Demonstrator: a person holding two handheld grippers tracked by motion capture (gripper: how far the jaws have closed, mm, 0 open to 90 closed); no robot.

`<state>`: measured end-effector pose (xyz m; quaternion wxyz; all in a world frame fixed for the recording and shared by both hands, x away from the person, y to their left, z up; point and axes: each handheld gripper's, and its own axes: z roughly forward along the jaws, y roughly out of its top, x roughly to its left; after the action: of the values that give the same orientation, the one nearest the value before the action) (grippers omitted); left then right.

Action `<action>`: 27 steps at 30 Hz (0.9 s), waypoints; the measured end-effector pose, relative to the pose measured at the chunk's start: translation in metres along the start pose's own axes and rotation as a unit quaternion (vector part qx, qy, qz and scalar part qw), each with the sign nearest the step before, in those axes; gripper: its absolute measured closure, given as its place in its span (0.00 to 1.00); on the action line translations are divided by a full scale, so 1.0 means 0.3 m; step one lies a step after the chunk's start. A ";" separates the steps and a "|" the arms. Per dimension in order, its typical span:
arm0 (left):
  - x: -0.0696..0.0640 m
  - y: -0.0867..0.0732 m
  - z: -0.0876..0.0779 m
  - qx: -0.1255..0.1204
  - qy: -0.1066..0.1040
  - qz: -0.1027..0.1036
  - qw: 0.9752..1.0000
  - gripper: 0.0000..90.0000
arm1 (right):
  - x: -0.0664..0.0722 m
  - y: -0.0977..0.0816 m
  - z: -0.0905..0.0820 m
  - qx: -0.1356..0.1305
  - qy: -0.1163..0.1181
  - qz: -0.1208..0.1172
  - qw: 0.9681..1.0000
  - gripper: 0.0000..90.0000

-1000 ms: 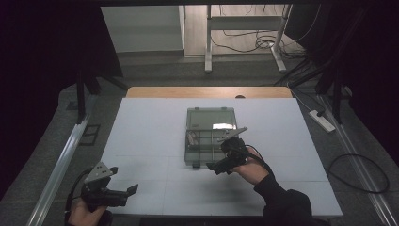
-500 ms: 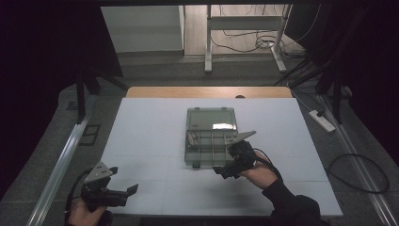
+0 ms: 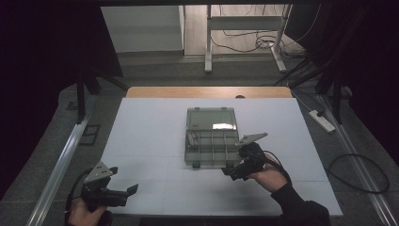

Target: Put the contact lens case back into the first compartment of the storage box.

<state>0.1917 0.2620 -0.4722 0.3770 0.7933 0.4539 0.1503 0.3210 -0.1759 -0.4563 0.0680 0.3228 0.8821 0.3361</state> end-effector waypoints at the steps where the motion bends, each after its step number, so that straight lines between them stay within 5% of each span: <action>1: 0.000 0.000 0.000 0.000 0.000 0.000 1.000 0.02 | -0.003 -0.006 -0.004 0.001 -0.002 0.000 1.000 0.00; 27: 0.000 0.001 0.001 0.002 0.001 0.000 1.000 0.02 | -0.053 -0.155 -0.120 0.004 -0.032 0.036 0.999 0.00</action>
<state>0.1920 0.2618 -0.4722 0.3755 0.7936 0.4547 0.1499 0.2969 -0.2318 -0.4599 0.0829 0.3654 0.8685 0.3246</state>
